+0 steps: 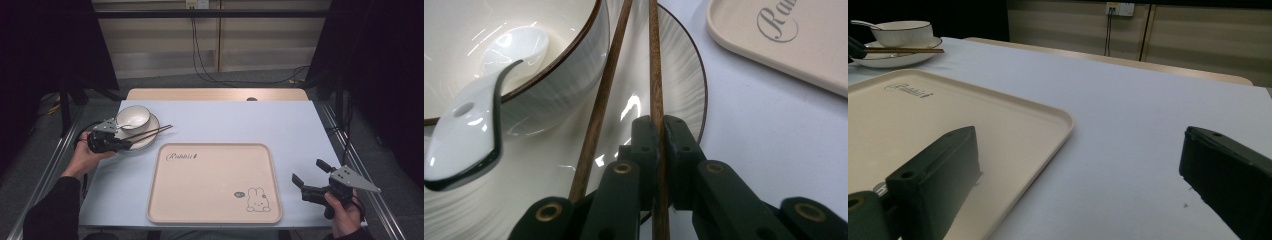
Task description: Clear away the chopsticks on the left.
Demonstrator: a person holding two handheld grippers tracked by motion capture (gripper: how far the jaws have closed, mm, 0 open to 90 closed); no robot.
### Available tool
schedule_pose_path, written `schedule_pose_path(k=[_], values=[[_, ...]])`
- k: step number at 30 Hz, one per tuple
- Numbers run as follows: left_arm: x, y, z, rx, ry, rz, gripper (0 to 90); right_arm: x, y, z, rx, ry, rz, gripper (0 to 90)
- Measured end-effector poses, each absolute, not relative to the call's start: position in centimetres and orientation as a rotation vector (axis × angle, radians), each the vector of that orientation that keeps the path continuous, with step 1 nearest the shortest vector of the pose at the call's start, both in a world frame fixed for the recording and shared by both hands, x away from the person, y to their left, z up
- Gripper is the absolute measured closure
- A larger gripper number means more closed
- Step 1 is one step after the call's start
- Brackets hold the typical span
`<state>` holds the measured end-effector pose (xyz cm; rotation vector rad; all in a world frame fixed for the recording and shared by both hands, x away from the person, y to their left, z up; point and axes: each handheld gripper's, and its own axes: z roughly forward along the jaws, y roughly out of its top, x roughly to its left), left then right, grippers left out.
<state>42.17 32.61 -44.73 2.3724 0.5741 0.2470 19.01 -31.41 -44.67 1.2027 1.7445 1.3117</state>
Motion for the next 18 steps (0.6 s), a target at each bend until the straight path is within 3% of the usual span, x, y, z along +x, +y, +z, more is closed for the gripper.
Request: schedule_pose_path(k=[18], values=[[40.1, 32.4, -42.8, 2.229, 0.680, 0.190, 84.4, 19.0, -31.4, -44.6, 1.197, 1.740, 1.317, 2.4]])
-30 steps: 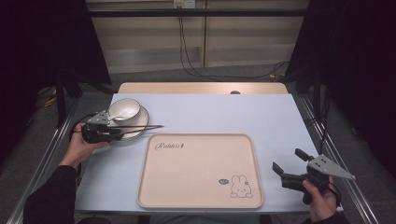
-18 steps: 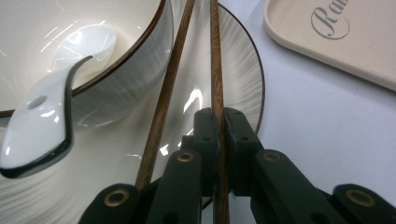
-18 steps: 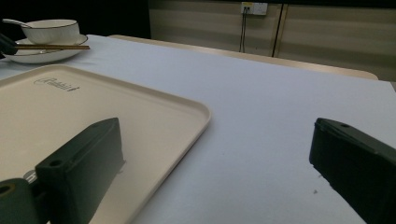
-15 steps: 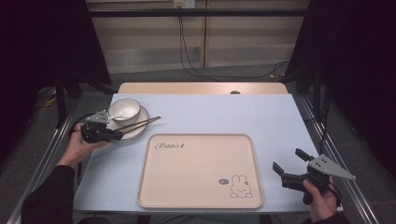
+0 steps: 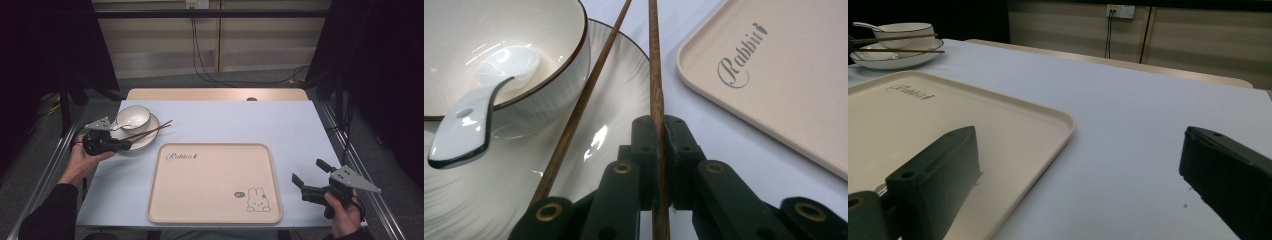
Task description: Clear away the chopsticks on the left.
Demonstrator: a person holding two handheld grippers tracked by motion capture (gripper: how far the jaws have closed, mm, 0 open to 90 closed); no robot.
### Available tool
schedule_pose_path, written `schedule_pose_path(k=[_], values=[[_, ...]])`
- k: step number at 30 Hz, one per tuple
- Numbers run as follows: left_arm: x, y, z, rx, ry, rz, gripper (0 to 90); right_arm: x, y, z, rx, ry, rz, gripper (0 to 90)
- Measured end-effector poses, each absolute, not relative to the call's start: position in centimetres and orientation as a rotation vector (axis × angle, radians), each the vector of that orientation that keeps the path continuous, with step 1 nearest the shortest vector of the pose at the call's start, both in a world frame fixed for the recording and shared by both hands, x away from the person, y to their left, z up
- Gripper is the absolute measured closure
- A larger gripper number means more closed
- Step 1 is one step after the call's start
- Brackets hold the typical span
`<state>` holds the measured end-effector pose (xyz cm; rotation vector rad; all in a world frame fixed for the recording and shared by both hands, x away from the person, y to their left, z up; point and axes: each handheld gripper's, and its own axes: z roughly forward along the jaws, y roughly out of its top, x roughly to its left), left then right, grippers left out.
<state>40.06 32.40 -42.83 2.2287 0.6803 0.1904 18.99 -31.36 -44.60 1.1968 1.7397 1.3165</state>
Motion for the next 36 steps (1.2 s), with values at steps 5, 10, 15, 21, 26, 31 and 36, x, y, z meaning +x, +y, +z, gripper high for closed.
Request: schedule_pose_path(k=[5, 10, 15, 21, 26, 31, 36], values=[[39.2, 31.7, -42.5, 2.221, 0.709, 0.156, 84.5, 19.0, -31.3, -44.6, 1.189, 1.738, 1.314, 2.4], [38.3, 30.6, -42.3, 2.203, 0.704, 0.097, 84.6, 19.0, -31.3, -44.6, 1.193, 1.738, 1.317, 2.4], [37.3, 30.0, -42.1, 2.172, 0.731, 0.079, 84.6, 18.9, -31.3, -44.6, 1.194, 1.739, 1.320, 2.4], [36.1, 29.8, -42.0, 2.130, 0.775, 0.053, 84.6, 19.0, -31.3, -44.6, 1.187, 1.738, 1.318, 2.4], [34.7, 29.0, -42.1, 2.127, 0.824, 0.076, 84.6, 19.0, -31.3, -44.6, 1.190, 1.739, 1.319, 2.4], [33.5, 27.9, -42.0, 2.092, 0.840, 0.079, 84.6, 19.0, -31.3, -44.6, 1.195, 1.736, 1.318, 2.4], [32.5, 27.0, -42.0, 2.078, 0.860, 0.065, 84.7, 19.0, -31.3, -44.6, 1.191, 1.736, 1.314, 2.4]])
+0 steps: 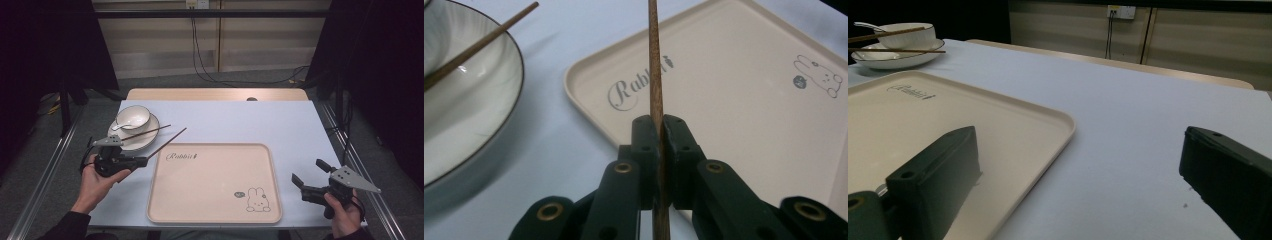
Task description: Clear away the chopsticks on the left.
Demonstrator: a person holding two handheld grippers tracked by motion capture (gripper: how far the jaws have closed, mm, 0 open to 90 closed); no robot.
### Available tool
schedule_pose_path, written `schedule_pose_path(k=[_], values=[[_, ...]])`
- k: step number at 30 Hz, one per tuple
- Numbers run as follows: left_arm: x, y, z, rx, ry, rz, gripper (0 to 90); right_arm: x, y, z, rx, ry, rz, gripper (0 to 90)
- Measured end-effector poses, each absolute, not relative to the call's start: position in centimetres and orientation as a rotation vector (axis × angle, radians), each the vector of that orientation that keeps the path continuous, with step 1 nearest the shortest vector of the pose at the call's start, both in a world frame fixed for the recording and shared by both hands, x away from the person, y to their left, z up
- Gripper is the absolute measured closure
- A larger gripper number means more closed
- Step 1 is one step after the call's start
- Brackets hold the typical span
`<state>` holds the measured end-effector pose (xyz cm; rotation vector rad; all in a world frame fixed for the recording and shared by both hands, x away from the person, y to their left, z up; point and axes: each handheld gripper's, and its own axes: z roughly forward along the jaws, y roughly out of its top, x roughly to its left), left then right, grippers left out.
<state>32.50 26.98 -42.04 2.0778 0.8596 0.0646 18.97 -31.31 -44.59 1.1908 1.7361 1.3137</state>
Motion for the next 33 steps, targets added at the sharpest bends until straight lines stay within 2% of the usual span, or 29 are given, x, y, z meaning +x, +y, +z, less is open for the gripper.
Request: schedule_pose_path(k=[16, 23, 33], values=[[28.9, 21.7, -41.1, 2.061, 0.958, 0.065, 84.6, 18.9, -31.2, -44.6, 1.190, 1.744, 1.321, 2.4], [28.4, 20.6, -42.4, 1.998, 1.047, 0.069, 84.4, 18.9, -31.2, -44.5, 1.180, 1.745, 1.321, 2.4], [28.4, 18.8, -44.8, 2.086, 1.131, 0.066, 84.5, 18.9, -31.2, -44.5, 1.167, 1.750, 1.328, 2.4]])
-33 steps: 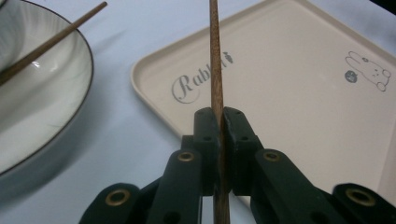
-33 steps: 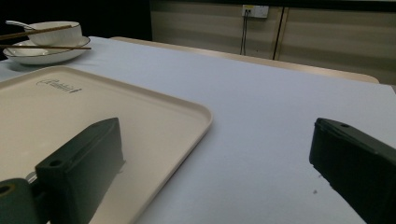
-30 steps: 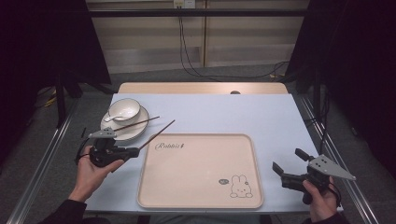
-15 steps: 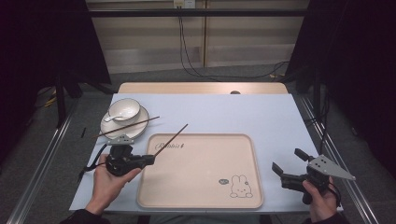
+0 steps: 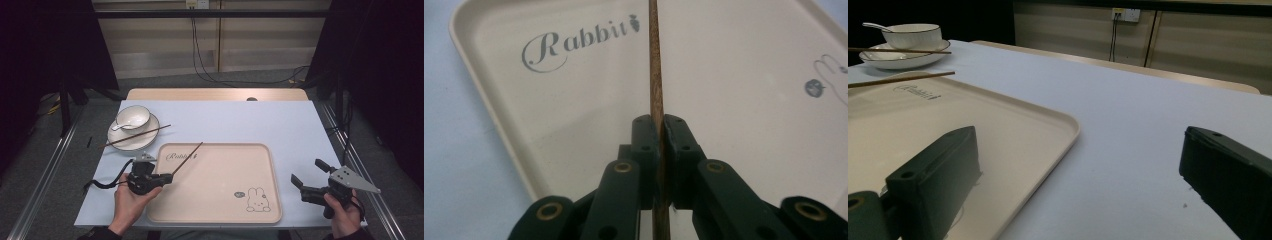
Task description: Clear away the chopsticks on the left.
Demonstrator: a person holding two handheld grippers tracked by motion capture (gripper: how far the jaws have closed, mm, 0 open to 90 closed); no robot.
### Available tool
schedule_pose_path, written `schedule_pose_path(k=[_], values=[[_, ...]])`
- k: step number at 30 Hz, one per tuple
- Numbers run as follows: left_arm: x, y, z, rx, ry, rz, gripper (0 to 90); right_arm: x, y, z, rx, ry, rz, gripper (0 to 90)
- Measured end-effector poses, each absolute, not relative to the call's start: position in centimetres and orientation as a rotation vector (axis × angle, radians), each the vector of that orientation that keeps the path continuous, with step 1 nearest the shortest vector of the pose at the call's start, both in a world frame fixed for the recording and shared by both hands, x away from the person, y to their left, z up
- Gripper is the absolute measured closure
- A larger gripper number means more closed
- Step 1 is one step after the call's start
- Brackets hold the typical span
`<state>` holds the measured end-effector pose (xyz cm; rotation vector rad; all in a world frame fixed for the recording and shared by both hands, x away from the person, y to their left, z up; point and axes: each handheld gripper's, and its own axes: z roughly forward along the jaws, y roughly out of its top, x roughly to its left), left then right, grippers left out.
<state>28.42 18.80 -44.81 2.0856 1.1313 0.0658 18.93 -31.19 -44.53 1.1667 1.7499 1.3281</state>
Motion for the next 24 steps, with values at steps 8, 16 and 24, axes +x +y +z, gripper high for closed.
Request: schedule_pose_path(k=[8, 16, 24], values=[[28.7, 18.2, -45.7, 2.142, 1.157, 0.062, 84.5, 19.0, -31.1, -44.5, 1.159, 1.750, 1.338, 1.7], [28.8, 17.9, -46.3, 2.167, 1.156, 0.064, 84.3, 18.9, -31.1, -44.5, 1.139, 1.755, 1.353, 1.7], [28.7, 17.8, -46.4, 2.162, 1.151, 0.062, 82.4, 18.9, -31.1, -44.5, 1.117, 1.765, 1.361, 1.2]])
